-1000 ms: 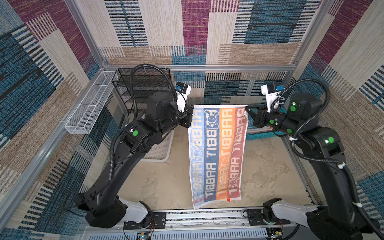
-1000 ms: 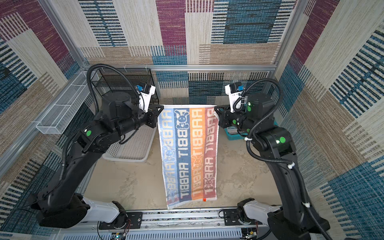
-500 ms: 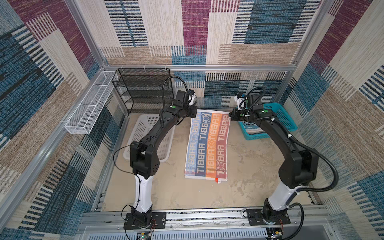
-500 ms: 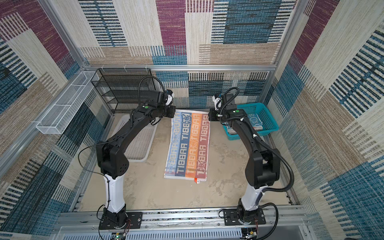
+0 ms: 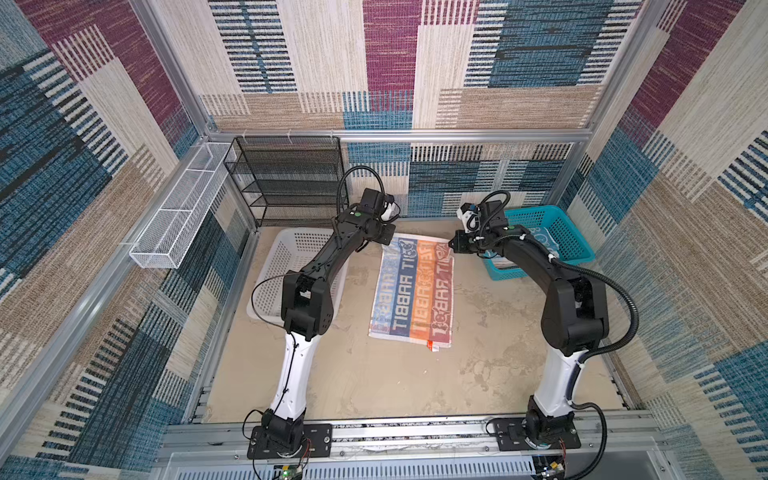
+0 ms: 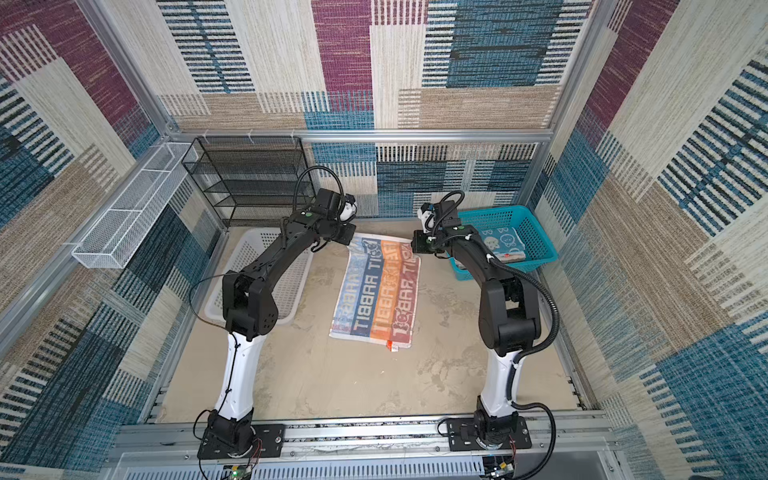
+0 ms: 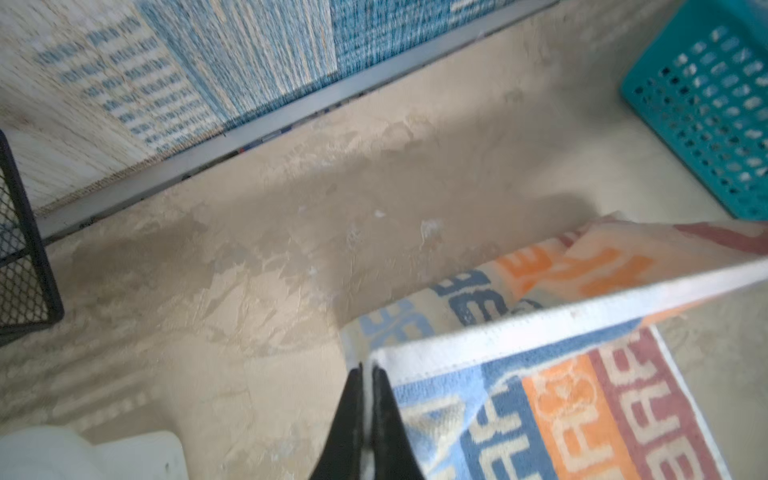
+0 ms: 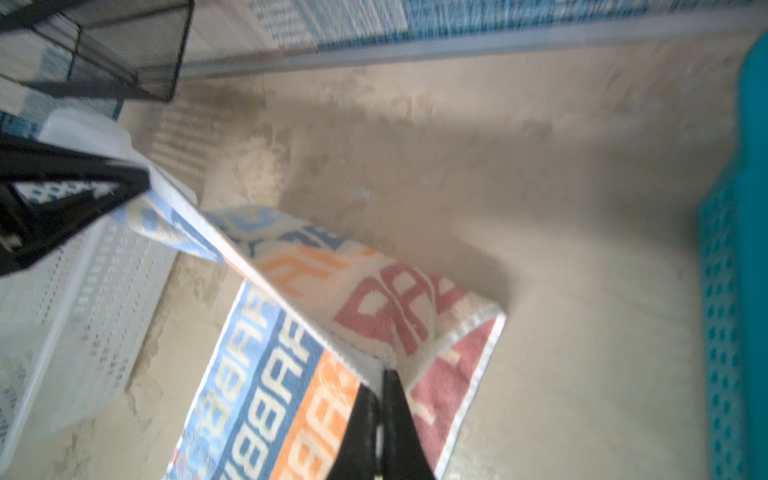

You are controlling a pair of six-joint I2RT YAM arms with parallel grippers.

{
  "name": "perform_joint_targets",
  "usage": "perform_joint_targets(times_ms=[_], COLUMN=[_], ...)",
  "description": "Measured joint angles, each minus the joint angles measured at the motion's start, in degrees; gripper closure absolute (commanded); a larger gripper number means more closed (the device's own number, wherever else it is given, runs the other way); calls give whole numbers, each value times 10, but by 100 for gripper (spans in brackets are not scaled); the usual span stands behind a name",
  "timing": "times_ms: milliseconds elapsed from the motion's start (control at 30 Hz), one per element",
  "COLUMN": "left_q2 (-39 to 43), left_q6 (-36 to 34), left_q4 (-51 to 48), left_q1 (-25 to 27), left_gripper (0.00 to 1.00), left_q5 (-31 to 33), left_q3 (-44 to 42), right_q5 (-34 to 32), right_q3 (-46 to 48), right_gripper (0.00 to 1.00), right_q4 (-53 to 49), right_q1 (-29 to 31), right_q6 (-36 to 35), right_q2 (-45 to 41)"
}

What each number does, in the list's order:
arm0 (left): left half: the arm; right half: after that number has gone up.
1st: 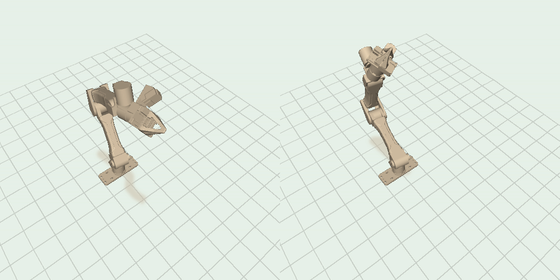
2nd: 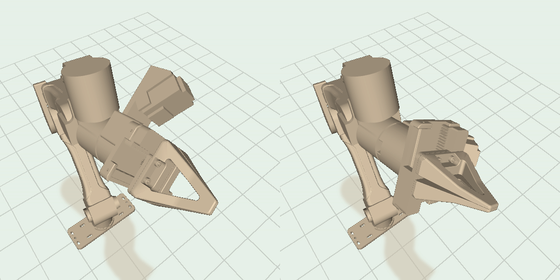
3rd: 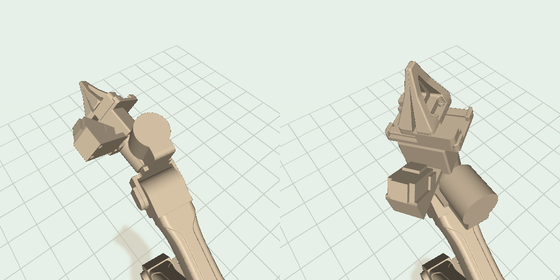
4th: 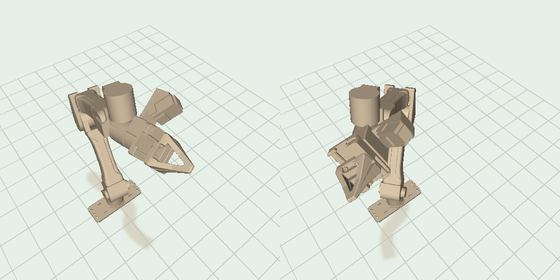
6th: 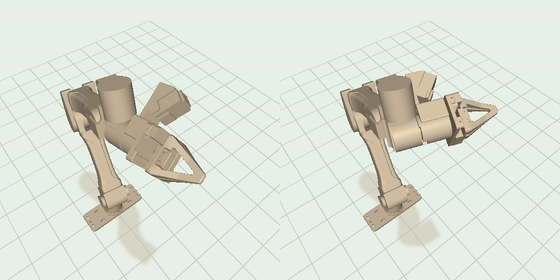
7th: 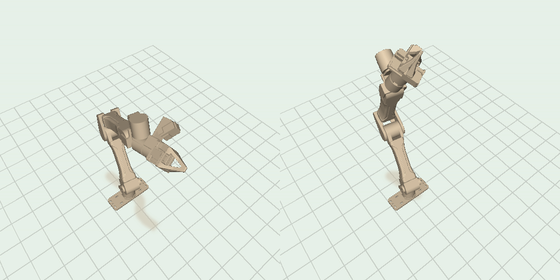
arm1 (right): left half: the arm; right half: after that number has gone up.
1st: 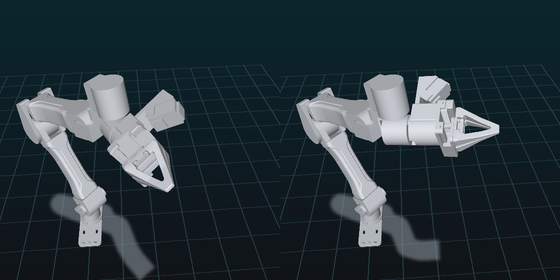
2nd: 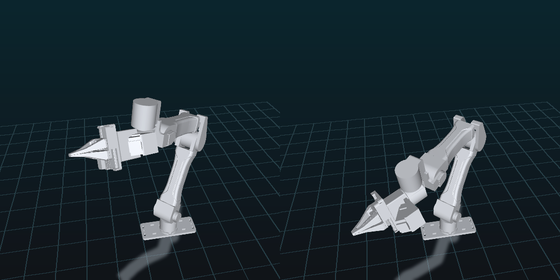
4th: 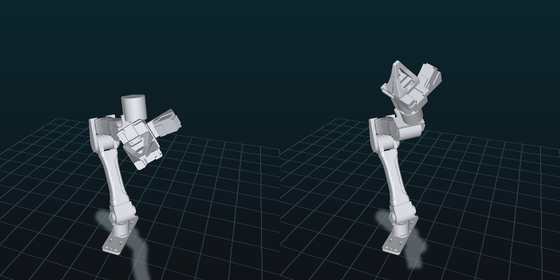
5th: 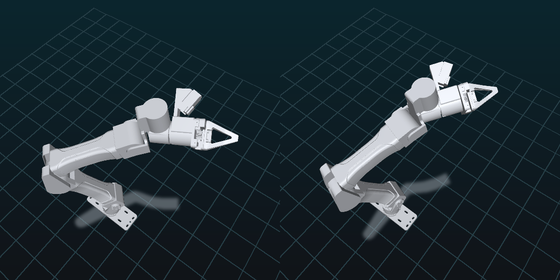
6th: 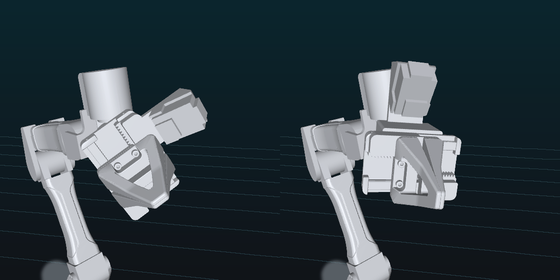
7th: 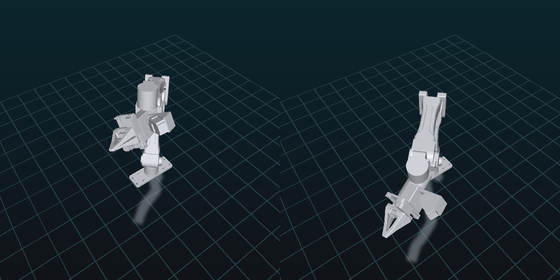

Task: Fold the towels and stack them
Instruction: 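Fold the held edge over the towel toward the far edge with both grippers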

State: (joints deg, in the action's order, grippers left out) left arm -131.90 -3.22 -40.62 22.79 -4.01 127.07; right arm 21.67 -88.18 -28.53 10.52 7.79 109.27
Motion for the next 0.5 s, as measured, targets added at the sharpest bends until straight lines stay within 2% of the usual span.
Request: perform_joint_targets(times_ms=[233, 500], left_q2=[72, 139], left_q6=[-10, -12], left_q4=[10, 40], left_q1=[5, 22], left_gripper=[100, 100], left_q5=[-11, -6], left_q3=[-145, -262], right_q5=[17, 8], right_q3=[158, 237], right_gripper=[100, 100], right_q4=[48, 59], right_q1=[19, 40], right_q6=[19, 29], right_q2=[-78, -177])
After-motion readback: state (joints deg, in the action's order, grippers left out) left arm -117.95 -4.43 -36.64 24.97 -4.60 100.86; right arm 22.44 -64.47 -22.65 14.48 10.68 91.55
